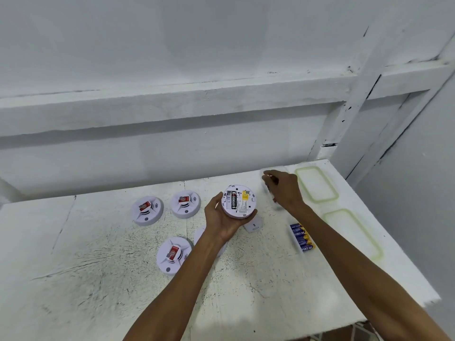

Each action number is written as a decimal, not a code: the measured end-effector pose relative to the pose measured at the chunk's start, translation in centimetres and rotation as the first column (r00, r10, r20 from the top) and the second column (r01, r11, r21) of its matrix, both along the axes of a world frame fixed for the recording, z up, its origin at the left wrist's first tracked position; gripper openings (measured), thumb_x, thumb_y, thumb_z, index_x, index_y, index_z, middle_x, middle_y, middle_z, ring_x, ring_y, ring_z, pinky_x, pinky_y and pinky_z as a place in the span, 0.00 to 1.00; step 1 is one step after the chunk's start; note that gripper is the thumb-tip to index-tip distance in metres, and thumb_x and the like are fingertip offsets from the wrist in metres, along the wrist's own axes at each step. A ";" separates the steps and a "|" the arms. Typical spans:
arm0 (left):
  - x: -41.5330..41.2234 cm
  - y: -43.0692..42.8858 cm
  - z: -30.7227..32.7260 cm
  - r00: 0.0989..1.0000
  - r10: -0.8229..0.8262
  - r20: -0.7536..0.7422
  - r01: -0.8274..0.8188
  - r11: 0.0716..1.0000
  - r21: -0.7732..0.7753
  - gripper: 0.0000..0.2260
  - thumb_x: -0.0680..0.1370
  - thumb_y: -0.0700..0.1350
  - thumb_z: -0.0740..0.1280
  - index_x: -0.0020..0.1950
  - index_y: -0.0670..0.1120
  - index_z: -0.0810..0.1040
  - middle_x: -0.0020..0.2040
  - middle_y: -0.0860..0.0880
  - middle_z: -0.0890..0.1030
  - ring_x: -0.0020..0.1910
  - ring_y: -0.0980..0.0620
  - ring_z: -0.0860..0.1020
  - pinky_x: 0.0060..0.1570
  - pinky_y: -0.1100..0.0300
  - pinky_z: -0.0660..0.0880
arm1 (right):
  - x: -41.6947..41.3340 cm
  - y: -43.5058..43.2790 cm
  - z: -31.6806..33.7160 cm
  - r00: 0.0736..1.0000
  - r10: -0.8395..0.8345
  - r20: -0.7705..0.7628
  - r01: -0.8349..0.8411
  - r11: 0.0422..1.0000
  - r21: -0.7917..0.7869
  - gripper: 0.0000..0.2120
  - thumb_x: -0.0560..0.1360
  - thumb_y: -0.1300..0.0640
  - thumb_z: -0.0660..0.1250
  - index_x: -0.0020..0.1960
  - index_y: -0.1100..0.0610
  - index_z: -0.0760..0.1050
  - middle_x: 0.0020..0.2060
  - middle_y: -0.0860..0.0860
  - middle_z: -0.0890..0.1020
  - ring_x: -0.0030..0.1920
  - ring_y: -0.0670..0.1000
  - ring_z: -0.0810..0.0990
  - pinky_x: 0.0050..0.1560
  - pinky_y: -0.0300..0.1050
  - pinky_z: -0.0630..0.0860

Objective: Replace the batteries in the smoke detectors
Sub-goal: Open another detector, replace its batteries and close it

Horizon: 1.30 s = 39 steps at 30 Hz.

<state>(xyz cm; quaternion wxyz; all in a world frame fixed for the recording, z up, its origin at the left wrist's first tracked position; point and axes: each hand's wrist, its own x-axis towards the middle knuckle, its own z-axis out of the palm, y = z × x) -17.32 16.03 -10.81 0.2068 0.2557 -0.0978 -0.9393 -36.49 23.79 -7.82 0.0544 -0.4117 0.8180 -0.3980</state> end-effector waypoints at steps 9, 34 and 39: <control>-0.3 0.4 0.4 1.000 0.023 0.001 -0.023 1.000 0.003 0.18 0.81 0.51 0.60 0.61 0.42 0.80 0.59 0.38 0.82 0.56 0.40 0.79 0.57 0.42 0.75 | 7.8 1.1 2.0 0.904 0.409 -0.121 -0.414 0.910 -0.014 0.12 0.80 0.55 0.65 0.61 0.54 0.81 0.49 0.51 0.85 0.43 0.45 0.81 0.47 0.36 0.77; -0.1 1.0 1.3 0.999 0.008 0.040 -0.005 0.997 -0.075 0.17 0.81 0.49 0.59 0.61 0.41 0.80 0.60 0.37 0.83 0.61 0.37 0.77 0.65 0.37 0.69 | 7.8 -0.9 1.8 0.907 0.105 0.408 -0.188 0.967 0.170 0.36 0.58 0.45 0.84 0.63 0.46 0.75 0.56 0.45 0.80 0.58 0.47 0.78 0.56 0.44 0.77; 0.0 1.4 1.1 0.999 0.040 0.032 -0.039 0.998 -0.044 0.16 0.83 0.49 0.58 0.61 0.41 0.79 0.55 0.36 0.85 0.62 0.36 0.77 0.64 0.36 0.70 | 7.6 -1.4 1.3 0.776 0.072 0.627 -0.175 0.979 0.104 0.32 0.55 0.50 0.85 0.56 0.45 0.77 0.50 0.45 0.84 0.53 0.48 0.82 0.54 0.50 0.81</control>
